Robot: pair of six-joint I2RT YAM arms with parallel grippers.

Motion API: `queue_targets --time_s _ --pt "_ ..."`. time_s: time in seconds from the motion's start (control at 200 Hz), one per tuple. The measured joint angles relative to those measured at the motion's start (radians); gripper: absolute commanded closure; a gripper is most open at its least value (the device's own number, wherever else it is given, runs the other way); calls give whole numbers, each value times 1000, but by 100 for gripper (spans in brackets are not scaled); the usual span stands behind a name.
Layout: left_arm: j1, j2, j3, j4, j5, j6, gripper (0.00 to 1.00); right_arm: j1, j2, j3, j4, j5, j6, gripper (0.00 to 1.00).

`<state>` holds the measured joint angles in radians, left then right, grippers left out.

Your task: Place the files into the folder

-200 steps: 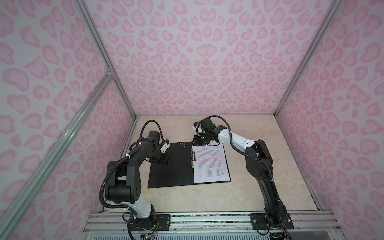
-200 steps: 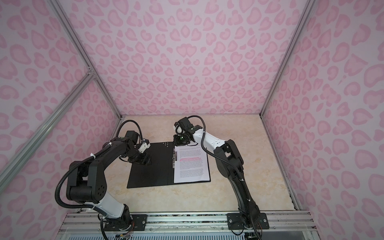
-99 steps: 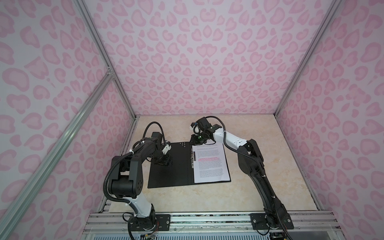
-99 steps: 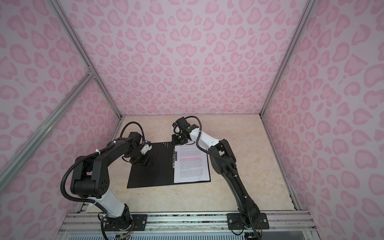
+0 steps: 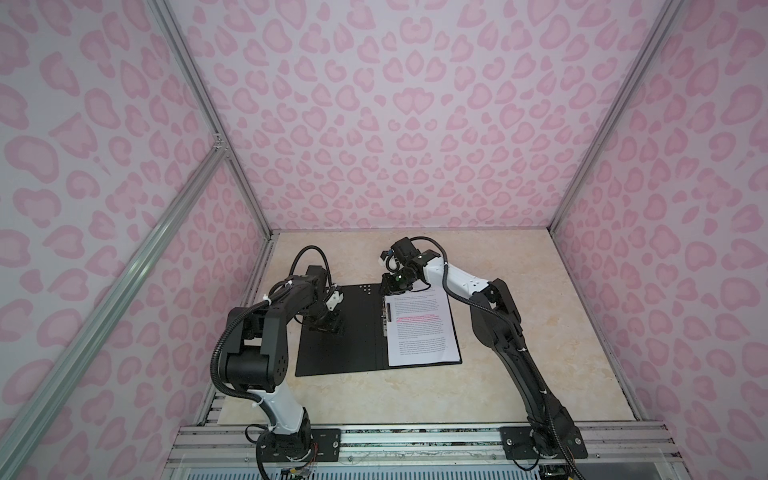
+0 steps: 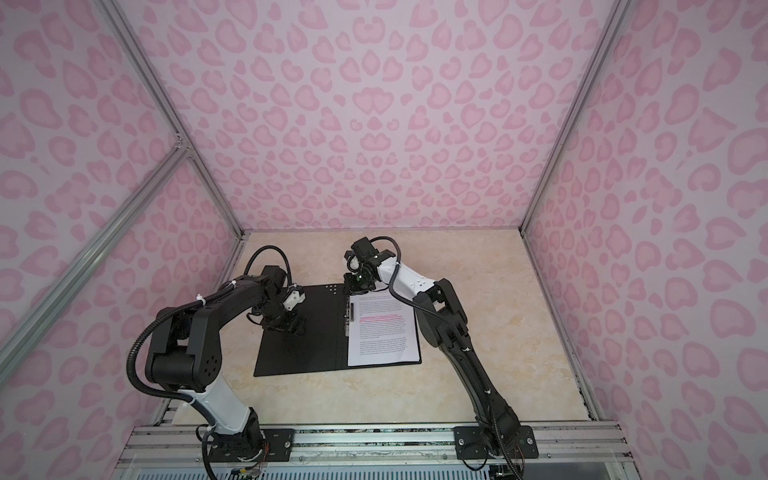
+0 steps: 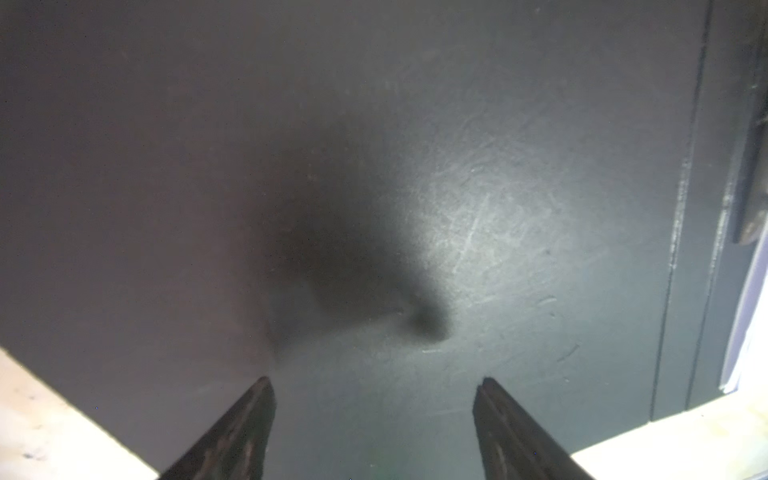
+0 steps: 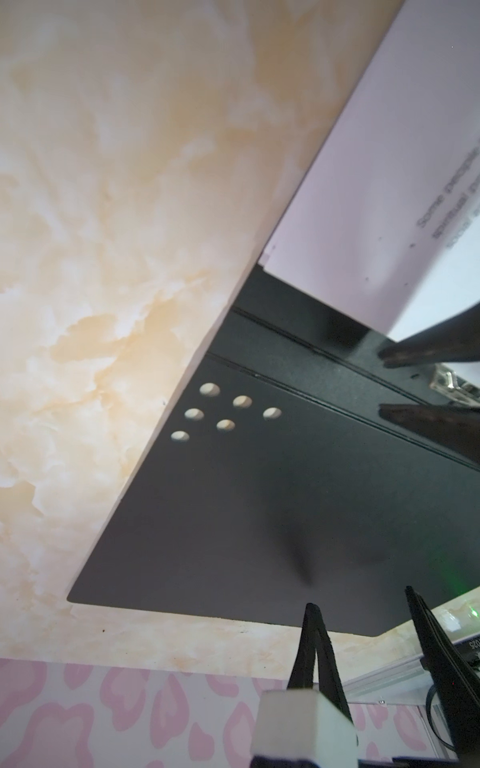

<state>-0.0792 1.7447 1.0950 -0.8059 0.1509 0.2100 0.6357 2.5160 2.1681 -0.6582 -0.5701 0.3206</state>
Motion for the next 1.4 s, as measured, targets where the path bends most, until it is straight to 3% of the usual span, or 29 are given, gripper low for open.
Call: queue_targets --time_s 0.66,1.4 --pt "-2 39 13 -5 -1 -9 22 2 3 7 -32 -63 -18 81" --pt "-2 8 29 -4 7 -27 23 -23 53 138 -154 -85 -55 79"
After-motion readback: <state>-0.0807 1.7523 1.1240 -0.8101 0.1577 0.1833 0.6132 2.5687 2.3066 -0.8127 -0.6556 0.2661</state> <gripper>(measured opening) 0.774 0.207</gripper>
